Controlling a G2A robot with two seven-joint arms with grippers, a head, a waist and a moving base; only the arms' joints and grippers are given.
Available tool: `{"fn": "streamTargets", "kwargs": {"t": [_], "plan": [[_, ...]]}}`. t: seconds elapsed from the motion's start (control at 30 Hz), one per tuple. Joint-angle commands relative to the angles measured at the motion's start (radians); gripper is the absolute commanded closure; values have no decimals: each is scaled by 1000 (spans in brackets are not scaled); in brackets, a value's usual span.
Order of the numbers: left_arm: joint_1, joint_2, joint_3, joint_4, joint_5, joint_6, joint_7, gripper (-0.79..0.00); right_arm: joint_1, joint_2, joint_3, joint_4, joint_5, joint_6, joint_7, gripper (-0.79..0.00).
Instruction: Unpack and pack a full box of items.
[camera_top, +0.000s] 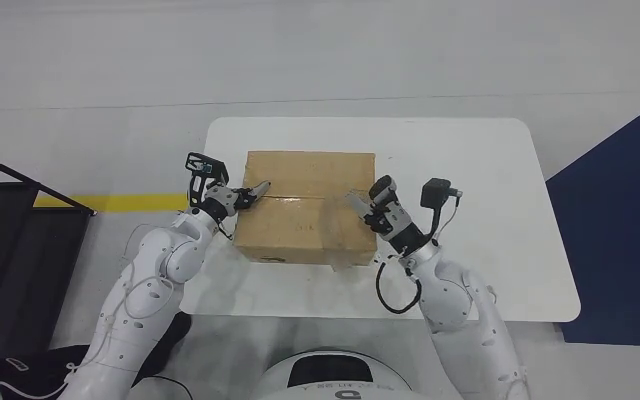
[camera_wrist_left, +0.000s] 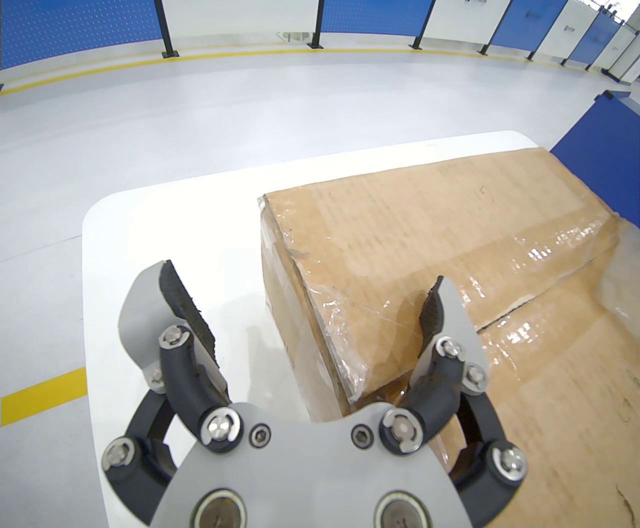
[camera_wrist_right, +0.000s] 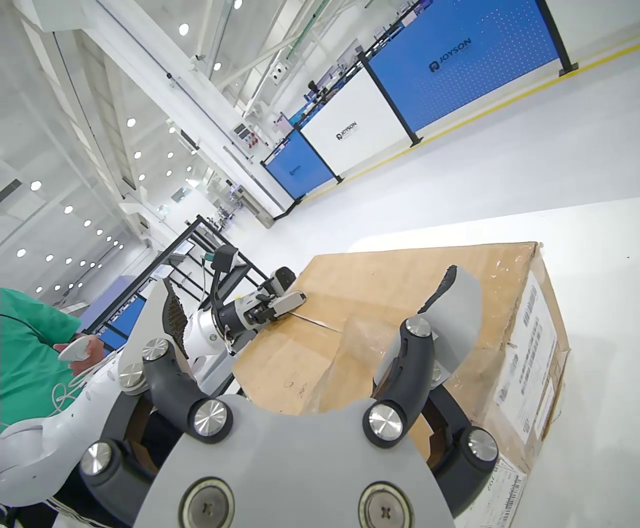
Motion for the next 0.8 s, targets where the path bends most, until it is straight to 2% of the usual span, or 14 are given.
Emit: {"fn": "streamTargets", "kwargs": {"t": [0.0, 0.17, 0.3, 0.4, 0.5, 0.77], "plan": [[0, 0, 0, 0, 0, 0, 0, -785, 1, 0, 0, 1, 2, 1, 0, -785], [0, 0, 0, 0, 0, 0, 0, -785, 1, 0, -6, 8, 18, 1, 9, -785], [0, 0, 0, 0, 0, 0, 0, -785, 42, 2, -4, 56, 152, 67, 150, -785], [0, 0, 0, 0, 0, 0, 0, -785, 53, 6, 3, 57, 214, 73, 205, -785], [0, 0, 0, 0, 0, 0, 0, -785, 46, 9, 11, 52, 239, 77, 217, -785], [0, 0, 0, 0, 0, 0, 0, -785, 91, 10, -15, 76, 315, 177, 282, -785]]}}
